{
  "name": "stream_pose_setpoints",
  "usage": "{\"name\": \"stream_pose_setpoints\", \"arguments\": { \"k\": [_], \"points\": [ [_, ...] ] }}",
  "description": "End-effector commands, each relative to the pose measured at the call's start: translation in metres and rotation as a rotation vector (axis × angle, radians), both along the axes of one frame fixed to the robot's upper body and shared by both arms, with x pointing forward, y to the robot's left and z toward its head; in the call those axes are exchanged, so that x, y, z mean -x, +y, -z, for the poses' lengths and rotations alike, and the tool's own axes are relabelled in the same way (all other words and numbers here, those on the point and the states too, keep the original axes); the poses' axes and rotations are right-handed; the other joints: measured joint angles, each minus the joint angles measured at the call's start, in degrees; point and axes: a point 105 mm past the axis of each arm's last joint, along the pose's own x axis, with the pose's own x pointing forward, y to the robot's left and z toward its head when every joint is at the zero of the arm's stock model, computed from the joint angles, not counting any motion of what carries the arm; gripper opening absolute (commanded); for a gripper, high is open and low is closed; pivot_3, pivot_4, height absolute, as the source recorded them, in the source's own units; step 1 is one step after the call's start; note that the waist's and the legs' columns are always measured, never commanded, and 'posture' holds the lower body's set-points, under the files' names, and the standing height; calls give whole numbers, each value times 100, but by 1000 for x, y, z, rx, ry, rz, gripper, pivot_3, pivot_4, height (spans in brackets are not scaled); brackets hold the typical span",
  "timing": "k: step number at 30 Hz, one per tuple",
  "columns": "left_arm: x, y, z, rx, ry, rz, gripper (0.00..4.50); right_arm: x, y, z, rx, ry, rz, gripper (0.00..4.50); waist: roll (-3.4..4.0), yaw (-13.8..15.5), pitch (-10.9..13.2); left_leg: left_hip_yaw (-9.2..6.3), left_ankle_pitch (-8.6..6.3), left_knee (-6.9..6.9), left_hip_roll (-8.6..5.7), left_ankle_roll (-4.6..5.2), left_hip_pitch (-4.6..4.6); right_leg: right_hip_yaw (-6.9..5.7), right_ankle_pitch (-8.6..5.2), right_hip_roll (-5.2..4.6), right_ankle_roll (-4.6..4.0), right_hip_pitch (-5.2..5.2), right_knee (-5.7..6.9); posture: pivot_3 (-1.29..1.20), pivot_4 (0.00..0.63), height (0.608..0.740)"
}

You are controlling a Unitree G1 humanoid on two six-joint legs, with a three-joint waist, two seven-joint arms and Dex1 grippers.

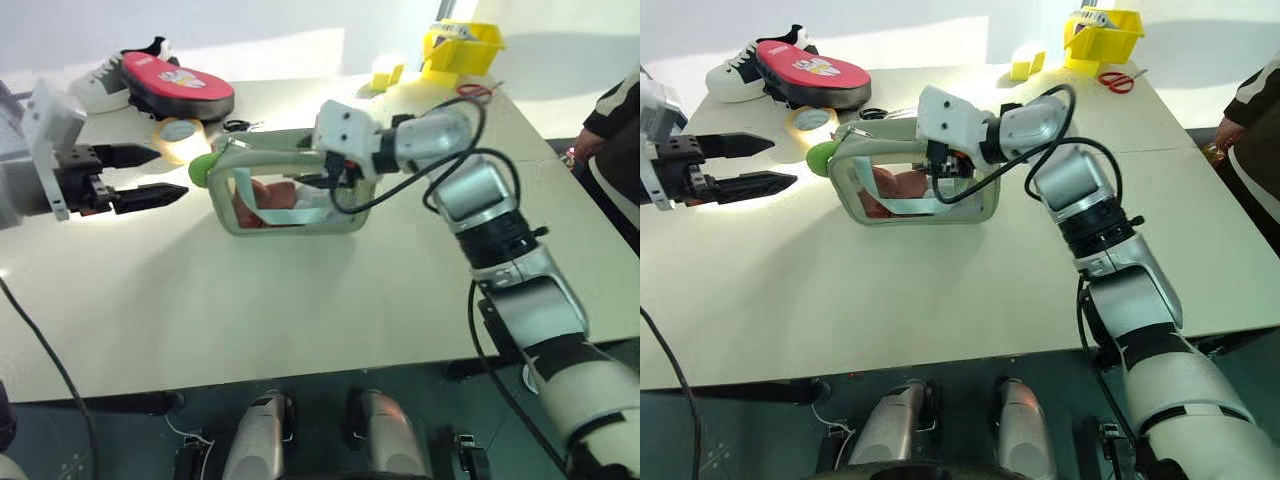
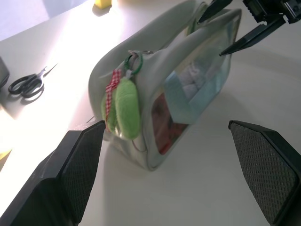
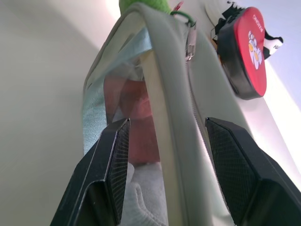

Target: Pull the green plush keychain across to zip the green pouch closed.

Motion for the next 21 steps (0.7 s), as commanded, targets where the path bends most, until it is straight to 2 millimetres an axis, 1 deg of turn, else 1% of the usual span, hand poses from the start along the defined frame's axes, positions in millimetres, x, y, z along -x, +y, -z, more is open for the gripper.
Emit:
{"name": "stream_pose_setpoints", "arguments": {
  "k": [1, 3, 6, 7, 12, 17, 18, 19, 21],
  "points": [
    [0, 11, -6, 14, -59, -51, 4500, -9, -4, -4, 17, -72, 31, 2384, 0, -22, 0, 1, 0, 0, -1, 0, -1, 0, 0, -1, 0, -1, 0, 0, 150, 740],
    [-2, 13, -2, 29, -59, -71, 4500, -11, -4, -3, 24, -80, 33, 1700, 0, -45, 0, 2, 4, 0, 0, -8, 1, 1, 1, -1, 1, -3, 2, 0, 150, 740],
    [-10, 11, 4, 51, -69, -93, 4500, -10, -1, -4, 24, -85, 16, 139, -1, -60, -1, 3, 14, -1, 4, -15, 1, 1, 10, 4, 16, -4, 7, 0, 150, 740],
    [-12, 10, 6, 54, -73, -100, 4500, -10, -1, -4, 23, -86, 11, 58, -1, -59, -1, 3, 19, -1, 5, -8, 2, 0, 10, 4, 17, -4, 9, 0, 150, 740],
    [-30, 6, 11, 148, -79, -145, 4500, -5, 3, -4, 24, -87, -13, 58, -5, -53, -3, 2, 20, -1, 5, -5, 8, 1, 11, 5, 17, 4, 10, 0, 150, 740],
    [-40, 0, 19, 176, -71, -148, 4500, -5, 2, -3, 28, -84, -8, 58, -5, -62, -3, 5, 22, -1, 5, -5, 10, 1, 12, 5, 19, 3, 13, 0, 150, 740],
    [-42, 0, 20, 180, -68, -150, 3956, -5, 2, -2, 28, -83, -6, 0, -5, -62, -3, 5, 22, -1, 5, -5, 10, 1, 12, 5, 19, 3, 15, 0, 150, 740],
    [-43, 0, 21, 181, -68, -151, 3652, -4, 1, -2, 28, -82, -5, 0, -5, -62, -4, 5, 22, -1, 5, -5, 10, 1, 12, 5, 19, 4, 15, 0, 150, 740],
    [-45, 0, 22, 183, -63, -145, 2707, -4, 0, -2, 27, -81, -2, 0, -5, -63, -3, 5, 22, -1, 5, -4, 10, 1, 12, 5, 19, 3, 14, 0, 150, 740]
  ]
}}
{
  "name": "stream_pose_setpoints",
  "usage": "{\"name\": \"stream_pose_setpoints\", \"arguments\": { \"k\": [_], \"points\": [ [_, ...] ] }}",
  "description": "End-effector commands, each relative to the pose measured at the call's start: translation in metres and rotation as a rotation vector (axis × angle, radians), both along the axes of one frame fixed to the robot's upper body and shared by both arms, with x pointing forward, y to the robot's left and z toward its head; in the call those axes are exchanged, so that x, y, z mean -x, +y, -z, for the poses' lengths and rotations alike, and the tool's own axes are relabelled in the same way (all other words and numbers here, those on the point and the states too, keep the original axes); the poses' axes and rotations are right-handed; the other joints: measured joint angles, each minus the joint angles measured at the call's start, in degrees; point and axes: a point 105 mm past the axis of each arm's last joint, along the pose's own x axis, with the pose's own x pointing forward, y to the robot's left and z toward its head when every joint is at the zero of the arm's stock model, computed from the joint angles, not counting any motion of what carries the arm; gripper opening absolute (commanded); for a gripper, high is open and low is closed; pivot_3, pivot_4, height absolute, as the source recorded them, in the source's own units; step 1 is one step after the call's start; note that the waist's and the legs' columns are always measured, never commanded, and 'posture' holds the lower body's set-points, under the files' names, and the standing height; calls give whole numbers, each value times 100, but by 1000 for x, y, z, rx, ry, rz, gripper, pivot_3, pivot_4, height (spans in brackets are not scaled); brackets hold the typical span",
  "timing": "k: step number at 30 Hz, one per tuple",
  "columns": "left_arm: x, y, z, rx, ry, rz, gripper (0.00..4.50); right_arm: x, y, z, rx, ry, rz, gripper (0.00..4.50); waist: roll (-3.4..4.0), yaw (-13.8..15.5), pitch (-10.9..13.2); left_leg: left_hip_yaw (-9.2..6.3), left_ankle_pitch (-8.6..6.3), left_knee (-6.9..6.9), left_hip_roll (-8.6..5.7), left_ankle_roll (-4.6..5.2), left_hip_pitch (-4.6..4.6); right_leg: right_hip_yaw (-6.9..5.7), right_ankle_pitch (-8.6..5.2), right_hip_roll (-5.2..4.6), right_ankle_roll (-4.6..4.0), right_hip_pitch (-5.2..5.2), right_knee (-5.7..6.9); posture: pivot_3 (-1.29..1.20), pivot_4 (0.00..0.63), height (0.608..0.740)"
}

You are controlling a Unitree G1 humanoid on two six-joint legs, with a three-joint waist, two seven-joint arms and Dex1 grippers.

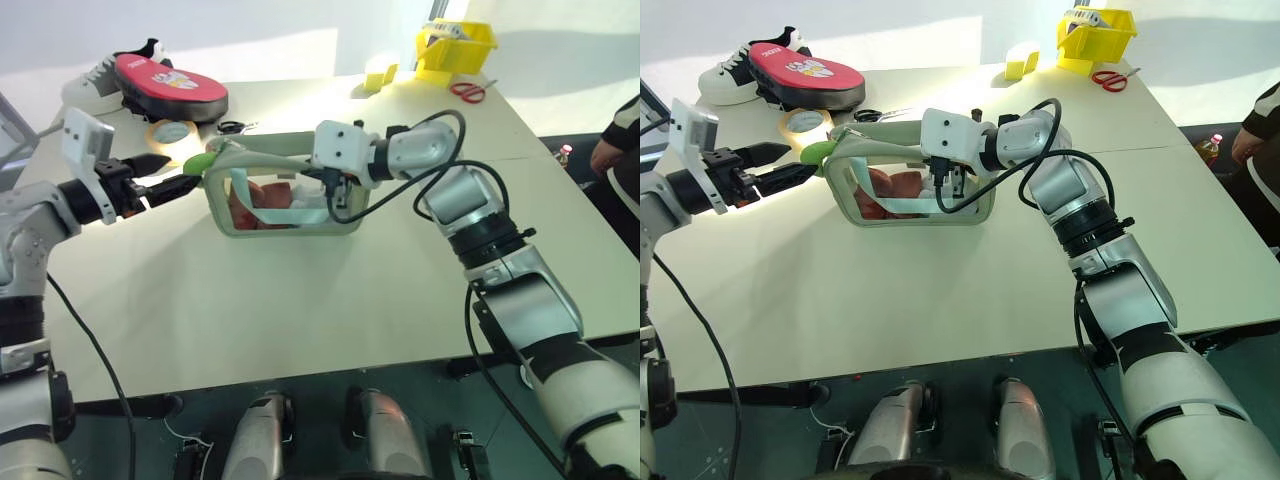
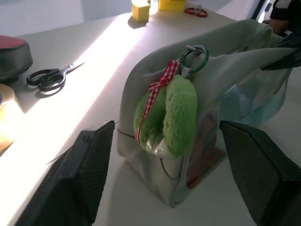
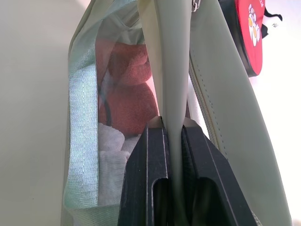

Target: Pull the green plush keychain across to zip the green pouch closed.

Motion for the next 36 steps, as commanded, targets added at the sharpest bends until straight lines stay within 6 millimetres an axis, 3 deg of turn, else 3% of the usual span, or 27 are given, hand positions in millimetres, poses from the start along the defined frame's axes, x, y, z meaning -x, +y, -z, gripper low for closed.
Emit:
{"name": "stream_pose_setpoints", "arguments": {
  "k": [1, 5, 9, 12, 16, 21, 24, 32, 36],
  "points": [
    [-2, 0, -13, -13, -53, 4, 2159, 5, 2, -13, -21, -36, -14, 0, 0, 1, 0, 0, 0, 0, 0, 0, 0, 0, 0, 0, 0, 0, 0, 0, 150, 740],
    [-5, -2, -17, -11, -62, 19, 76, 5, 0, -13, -19, -40, -4, 0, 0, 13, 0, -1, -1, 0, 0, 1, 0, 0, 0, 0, 0, 1, 0, 0, 150, 740],
    [-7, -5, -22, -15, -80, 33, 28, 5, -1, -14, -23, -42, 0, 0, -1, 8, 0, -1, -4, 1, 0, 7, 0, 0, 0, -1, 0, 0, 0, 0, 150, 740],
    [-9, -13, -44, 19, -139, 54, 28, 5, -2, -14, -22, -44, 4, 0, -1, 28, 0, -2, -3, 1, 0, 6, 0, -1, 0, -1, 0, 1, 1, 0, 150, 740],
    [-2, -48, -71, 24, -202, 188, 28, 5, -1, -13, -21, -42, 2, 0, -2, 30, -1, -3, -4, 7, -2, 8, -2, -1, 0, -1, 0, 4, -1, 0, 150, 740],
    [-5, -83, -44, -156, -194, 242, 28, 5, 1, -13, -27, -43, -1, 0, -1, 19, -1, -1, 0, 7, -3, 2, 3, 1, 0, -1, 1, 7, 4, 0, 150, 740],
    [-7, -88, -27, -268, -198, 250, 28, 6, 2, -14, -29, -44, -1, 0, -1, 15, -1, 1, 0, 6, -3, 3, 6, 1, 0, -1, 0, 7, 8, 0, 150, 740],
    [0, -61, -57, -277, -232, 219, 3966, 6, -1, -14, -34, -41, 7, 0, -1, 11, -1, -1, -10, 6, -1, 20, 5, 2, 0, -1, 0, 4, 7, 0, 150, 740],
    [5, -27, -40, -367, -168, 161, 3966, 7, -1, -14, -37, -42, 11, 0, 1, 0, 0, 0, -10, 5, 0, 19, 5, 2, 0, -1, 0, 1, 7, 0, 150, 740]
  ]
}}
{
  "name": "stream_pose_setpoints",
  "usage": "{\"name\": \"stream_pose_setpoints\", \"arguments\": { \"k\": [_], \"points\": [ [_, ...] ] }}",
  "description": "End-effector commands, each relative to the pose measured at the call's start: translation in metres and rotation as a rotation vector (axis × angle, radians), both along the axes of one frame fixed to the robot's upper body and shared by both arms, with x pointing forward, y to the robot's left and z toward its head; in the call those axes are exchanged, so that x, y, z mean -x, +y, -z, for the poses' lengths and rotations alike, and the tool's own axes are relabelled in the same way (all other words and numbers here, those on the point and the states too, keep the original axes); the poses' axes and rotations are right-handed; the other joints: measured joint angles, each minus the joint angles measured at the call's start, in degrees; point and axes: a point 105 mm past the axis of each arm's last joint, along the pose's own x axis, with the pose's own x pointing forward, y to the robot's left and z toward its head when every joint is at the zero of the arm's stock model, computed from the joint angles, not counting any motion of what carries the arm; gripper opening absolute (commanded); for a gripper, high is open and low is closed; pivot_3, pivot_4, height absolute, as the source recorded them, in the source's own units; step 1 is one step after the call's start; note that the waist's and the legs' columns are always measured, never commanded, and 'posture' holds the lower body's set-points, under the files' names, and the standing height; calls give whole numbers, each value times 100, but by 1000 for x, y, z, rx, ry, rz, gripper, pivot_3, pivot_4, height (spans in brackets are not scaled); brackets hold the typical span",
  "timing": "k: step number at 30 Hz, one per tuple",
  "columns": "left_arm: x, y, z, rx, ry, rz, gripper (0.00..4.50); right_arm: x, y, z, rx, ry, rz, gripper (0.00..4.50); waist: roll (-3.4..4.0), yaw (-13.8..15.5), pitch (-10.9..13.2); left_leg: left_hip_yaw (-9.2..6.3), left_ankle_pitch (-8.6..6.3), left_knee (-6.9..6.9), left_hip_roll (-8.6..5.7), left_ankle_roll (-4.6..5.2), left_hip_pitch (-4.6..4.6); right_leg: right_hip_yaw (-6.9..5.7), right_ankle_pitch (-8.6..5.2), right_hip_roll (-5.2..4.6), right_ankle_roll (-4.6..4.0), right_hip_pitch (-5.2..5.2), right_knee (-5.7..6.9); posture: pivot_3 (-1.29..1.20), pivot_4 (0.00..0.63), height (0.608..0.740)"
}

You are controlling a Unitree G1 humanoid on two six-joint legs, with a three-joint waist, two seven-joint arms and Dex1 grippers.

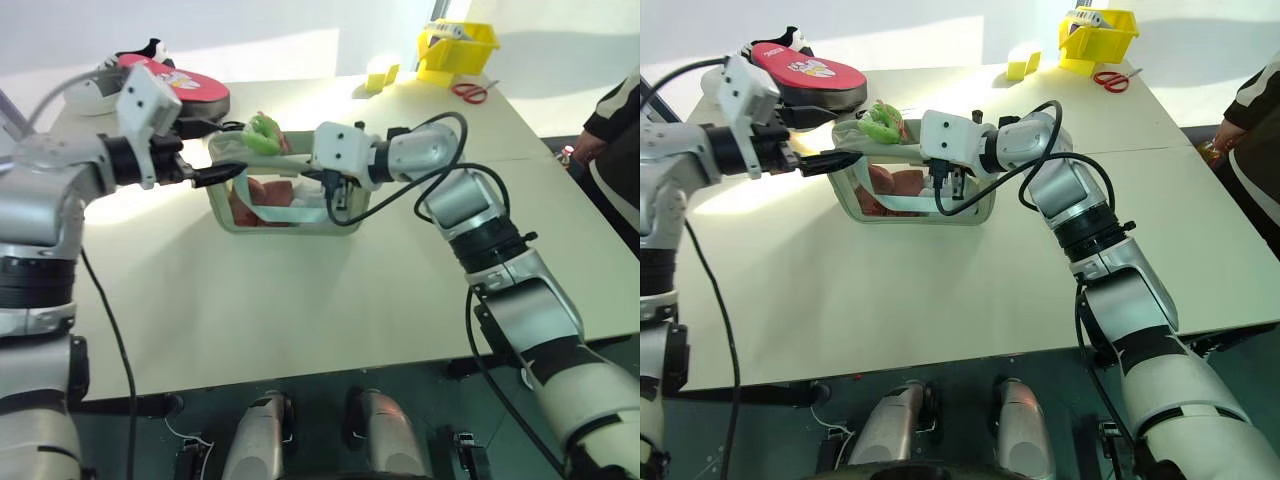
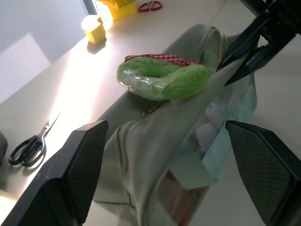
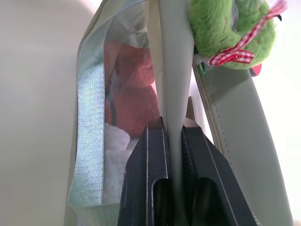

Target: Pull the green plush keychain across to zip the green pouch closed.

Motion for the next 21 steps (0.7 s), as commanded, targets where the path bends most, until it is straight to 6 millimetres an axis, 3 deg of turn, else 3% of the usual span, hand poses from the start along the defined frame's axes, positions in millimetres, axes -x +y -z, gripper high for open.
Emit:
{"name": "stream_pose_setpoints", "arguments": {
  "k": [1, 4, 8, 11, 17, 21],
  "points": [
    [4, 22, 6, -35, -6, -49, 3966, 3, -1, -15, -34, -45, -3, 0, 0, 1, 0, 0, 0, 0, 0, 0, 0, 0, 0, 0, 0, -1, 0, 0, 150, 740],
    [-4, 20, 25, -25, 11, -61, 3966, 4, -1, -16, -36, -47, -5, 0, 0, 50, 0, -5, -3, 1, -1, 4, 0, -1, -1, 0, -2, 5, -2, 0, 150, 740],
    [-21, 12, 34, 37, -6, -91, 3966, 6, 2, -17, -36, -46, -16, 0, -2, 45, -1, -6, -5, 3, -2, 6, -5, -1, -1, 0, -4, 6, -9, 0, 150, 740],
    [-27, 6, 33, 77, -15, -94, 3052, 7, 2, -17, -33, -46, -19, 0, -3, 19, -1, -2, 2, 3, -2, -1, -5, -1, 1, 0, 0, 3, -1, 0, 150, 740],
    [-17, 7, 31, 81, 4, -51, 70, 5, 1, -15, -28, -44, -10, 0, -3, -1, -1, 3, 4, 3, 0, -4, -4, -1, 1, 0, 1, -1, 4, 0, 150, 740],
    [-12, 6, 26, 103, 17, -35, 21, 5, 0, -17, -41, -40, -4, 0, -3, 14, -1, 0, 0, 4, 0, 2, -4, -1, 1, -1, 1, -1, 4, 0, 150, 740]
  ]
}}
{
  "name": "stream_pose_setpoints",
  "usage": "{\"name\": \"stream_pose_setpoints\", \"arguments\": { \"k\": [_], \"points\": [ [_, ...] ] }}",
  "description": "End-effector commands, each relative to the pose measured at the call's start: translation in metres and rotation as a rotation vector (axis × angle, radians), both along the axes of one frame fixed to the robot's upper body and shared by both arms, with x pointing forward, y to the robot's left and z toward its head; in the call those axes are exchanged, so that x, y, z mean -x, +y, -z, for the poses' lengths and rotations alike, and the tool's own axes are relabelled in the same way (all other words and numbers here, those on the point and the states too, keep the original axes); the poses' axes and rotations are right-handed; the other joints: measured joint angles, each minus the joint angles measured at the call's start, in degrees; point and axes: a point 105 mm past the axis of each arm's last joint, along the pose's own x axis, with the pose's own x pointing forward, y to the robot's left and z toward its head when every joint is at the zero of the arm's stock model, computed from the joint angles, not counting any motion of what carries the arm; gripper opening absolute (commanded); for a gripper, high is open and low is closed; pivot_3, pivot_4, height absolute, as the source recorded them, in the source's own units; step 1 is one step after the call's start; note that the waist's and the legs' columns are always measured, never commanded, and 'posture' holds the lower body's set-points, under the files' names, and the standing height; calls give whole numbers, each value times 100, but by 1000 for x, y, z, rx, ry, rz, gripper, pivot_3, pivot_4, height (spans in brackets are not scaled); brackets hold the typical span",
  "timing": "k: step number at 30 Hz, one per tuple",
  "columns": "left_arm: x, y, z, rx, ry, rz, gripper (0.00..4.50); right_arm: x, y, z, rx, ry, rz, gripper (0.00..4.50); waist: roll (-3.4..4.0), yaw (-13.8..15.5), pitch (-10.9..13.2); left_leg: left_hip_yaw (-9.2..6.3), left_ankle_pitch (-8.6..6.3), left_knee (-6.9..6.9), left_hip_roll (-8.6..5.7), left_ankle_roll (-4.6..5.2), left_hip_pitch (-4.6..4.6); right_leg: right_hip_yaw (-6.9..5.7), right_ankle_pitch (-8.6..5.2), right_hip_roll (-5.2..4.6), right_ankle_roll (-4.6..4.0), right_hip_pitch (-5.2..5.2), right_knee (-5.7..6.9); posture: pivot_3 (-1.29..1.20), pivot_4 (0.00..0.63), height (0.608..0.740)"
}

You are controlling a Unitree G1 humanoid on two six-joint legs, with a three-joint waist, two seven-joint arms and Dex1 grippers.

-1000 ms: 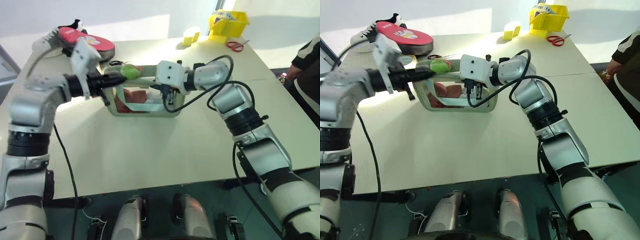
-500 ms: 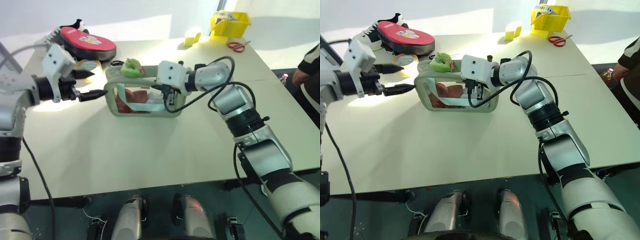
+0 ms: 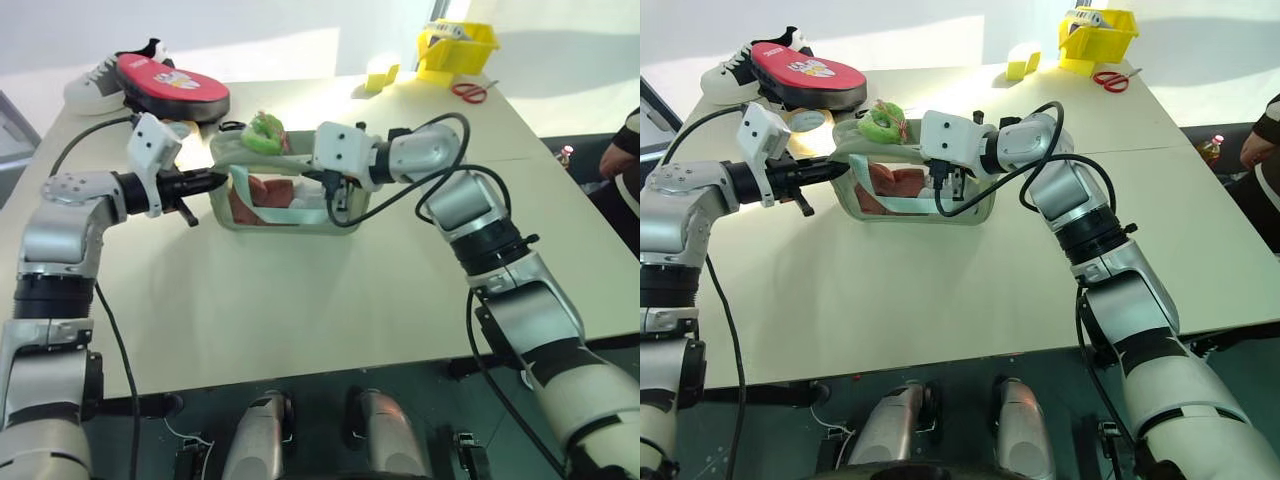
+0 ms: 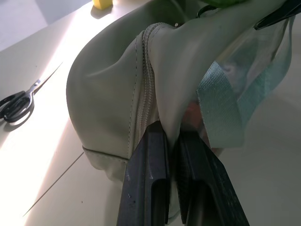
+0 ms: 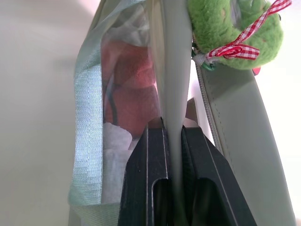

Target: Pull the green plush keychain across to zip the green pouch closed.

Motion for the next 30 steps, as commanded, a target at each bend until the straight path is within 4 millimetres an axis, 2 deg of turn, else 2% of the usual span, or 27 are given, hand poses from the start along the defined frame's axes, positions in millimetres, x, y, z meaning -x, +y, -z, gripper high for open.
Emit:
{"name": "stream_pose_setpoints", "arguments": {
  "k": [1, 2, 4, 9, 10, 13, 15, 20, 24, 27, 28, 30],
  "points": [
    [9, 1, -26, 21, -69, 15, 21, 3, 1, -17, -54, -15, -9, 0, 0, 5, 0, 0, 0, 0, 0, 1, 0, 0, 0, 0, 0, 0, 0, 0, 150, 740],
    [10, 0, -26, 19, -68, 17, 0, 4, 0, -18, -59, 3, -15, 828, 0, 6, 0, 0, -1, 0, 0, 2, 0, 0, 0, 0, 0, 0, 0, 0, 150, 740],
    [11, -1, -24, 14, -64, 20, 0, 4, -1, -23, -73, 10, -14, 1656, 0, 5, 0, 0, -2, 0, 0, 3, 0, 0, 0, 0, 0, 1, -1, 0, 150, 740],
    [14, -1, -19, -3, -57, 19, 0, 11, -4, -44, -72, -9, -48, 4329, 1, 6, 0, 0, -2, 0, 0, 3, 0, 0, 0, 0, 0, 0, 0, 0, 150, 740],
    [15, -1, -18, -3, -57, 18, 0, 16, -3, -47, -71, 2, -73, 4472, 1, 10, 0, -1, -2, 0, 0, 3, 0, 0, 0, 0, 0, 0, 0, 0, 150, 740],
    [15, -1, -18, -5, -57, 19, 0, 30, 16, -73, -177, 36, -130, 4472, 1, 1, 0, -1, -2, 0, 0, 4, 0, 0, 0, 0, 0, 0, 0, 0, 150, 740],
    [15, -1, -19, -5, -57, 20, 0, 33, 30, -79, -222, 45, -147, 4472, 1, -13, 0, -2, -2, 0, 2, 4, 0, 0, 0, 1, -1, -2, 4, 0, 150, 740],
    [15, -2, -19, -8, -59, 23, 0, 21, 58, -66, -268, 61, -115, 4472, -1, -1, -1, -1, -3, -1, 3, 4, 1, 0, 0, 2, -1, -1, 4, 0, 150, 740],
    [14, -3, -20, -7, -61, 25, 0, 10, 63, -52, -264, 83, -85, 4472, -1, 29, -1, -4, -4, 0, -2, 3, -3, 0, 0, -1, -2, -1, -1, 0, 150, 740],
    [14, -3, -20, -5, -62, 25, 0, 5, 63, -50, -280, 102, -65, 3603, -1, 11, -1, -3, -2, 0, -2, 1, -4, 0, 0, -1, -3, -1, -5, 0, 150, 740],
    [14, -3, -20, -5, -62, 25, 0, 3, 62, -50, -287, 107, -60, 3180, -1, 3, -1, -3, -1, -1, -2, -2, -4, 0, 0, -1, -2, -1, -5, 0, 150, 740],
    [14, -3, -20, -6, -61, 24, 0, 2, 60, -51, -306, 121, -51, 2047, 0, -9, 0, -2, 1, -1, -1, -4, -4, 0, 0, -1, -2, -3, -2, 0, 150, 740]
  ]
}}
